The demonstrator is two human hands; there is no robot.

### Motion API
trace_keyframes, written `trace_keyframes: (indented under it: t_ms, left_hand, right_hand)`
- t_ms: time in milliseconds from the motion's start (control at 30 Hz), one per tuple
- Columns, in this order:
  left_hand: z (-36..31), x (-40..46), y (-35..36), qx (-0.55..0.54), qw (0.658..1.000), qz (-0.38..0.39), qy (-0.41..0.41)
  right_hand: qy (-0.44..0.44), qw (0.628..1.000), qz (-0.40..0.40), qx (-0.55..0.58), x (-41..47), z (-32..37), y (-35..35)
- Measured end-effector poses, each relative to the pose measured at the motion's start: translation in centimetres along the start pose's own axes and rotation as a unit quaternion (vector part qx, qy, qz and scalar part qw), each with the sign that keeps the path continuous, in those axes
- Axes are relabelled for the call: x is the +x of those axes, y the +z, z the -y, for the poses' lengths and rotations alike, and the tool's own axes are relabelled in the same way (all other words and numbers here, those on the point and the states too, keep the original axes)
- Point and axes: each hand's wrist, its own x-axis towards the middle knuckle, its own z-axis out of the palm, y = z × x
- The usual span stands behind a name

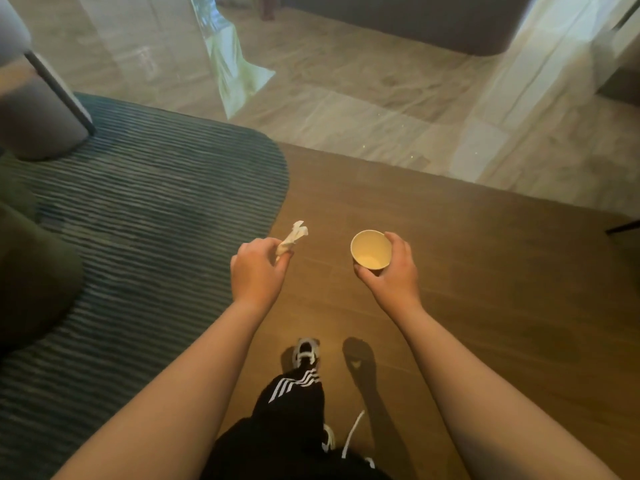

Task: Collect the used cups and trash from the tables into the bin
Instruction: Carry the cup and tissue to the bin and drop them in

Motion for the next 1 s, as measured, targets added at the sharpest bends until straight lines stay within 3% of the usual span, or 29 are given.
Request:
trace_keyframes:
  t_ms: [633, 1000]
  left_hand:
    - [-8.0, 37.9, 13.6, -0.027, 0.999, 0.017, 0.000]
    - [-11.3, 57.1, 23.2, -0.008, 1.000, 0.009, -0.015]
  right_hand:
    - [-0.007, 1.000, -0.014, -0.019, 39.9, 0.8, -0.1]
    - [-0.017, 1.000, 0.005, -0.006, 62.9, -2.1, 1.7]
